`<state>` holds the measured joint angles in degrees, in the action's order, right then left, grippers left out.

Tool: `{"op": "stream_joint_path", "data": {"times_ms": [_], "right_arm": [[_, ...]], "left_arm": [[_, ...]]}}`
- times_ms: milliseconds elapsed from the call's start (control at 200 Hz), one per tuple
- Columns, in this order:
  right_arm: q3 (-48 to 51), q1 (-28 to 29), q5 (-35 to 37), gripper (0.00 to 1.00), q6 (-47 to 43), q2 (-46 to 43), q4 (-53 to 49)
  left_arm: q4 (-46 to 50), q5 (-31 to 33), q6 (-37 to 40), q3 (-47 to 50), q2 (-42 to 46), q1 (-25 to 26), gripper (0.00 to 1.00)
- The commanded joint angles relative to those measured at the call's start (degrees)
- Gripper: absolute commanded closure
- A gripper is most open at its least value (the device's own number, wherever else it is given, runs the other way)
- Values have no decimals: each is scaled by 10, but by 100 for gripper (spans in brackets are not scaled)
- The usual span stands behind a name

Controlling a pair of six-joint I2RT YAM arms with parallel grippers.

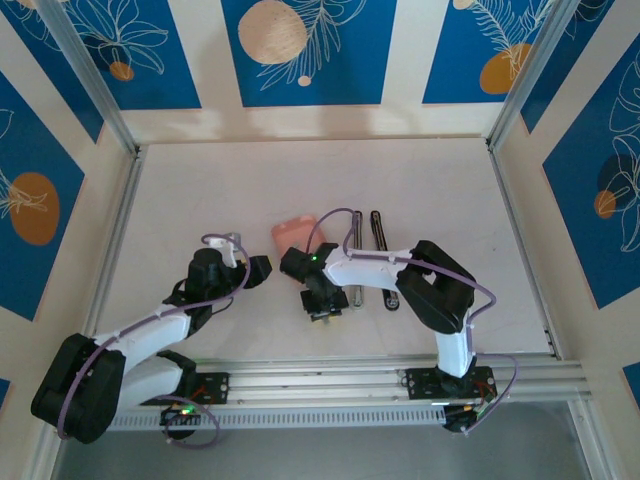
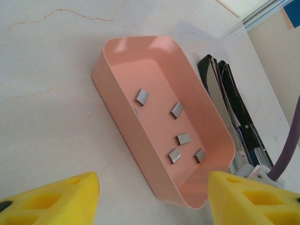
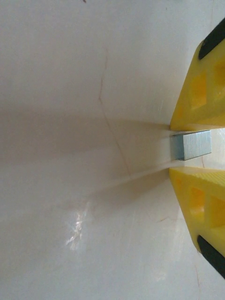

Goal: Load the staples into the stapler

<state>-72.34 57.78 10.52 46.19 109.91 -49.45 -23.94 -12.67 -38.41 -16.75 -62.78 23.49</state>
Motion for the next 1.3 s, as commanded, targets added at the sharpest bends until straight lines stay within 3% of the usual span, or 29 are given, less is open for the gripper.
{"op": "stream_joint_path", "data": {"times_ms": [0,495,1295], "right_arm": [[-3,6,3,73,6,16,-16],[14,13,20,80,20,21,2],[66,-4,105,83,24,-148,51]], "left_arm": [[6,-7,11,8,3,-2,38],[21,-4,15,7,18,-2,38],[43,-4,30,-7,34,2,38]]}}
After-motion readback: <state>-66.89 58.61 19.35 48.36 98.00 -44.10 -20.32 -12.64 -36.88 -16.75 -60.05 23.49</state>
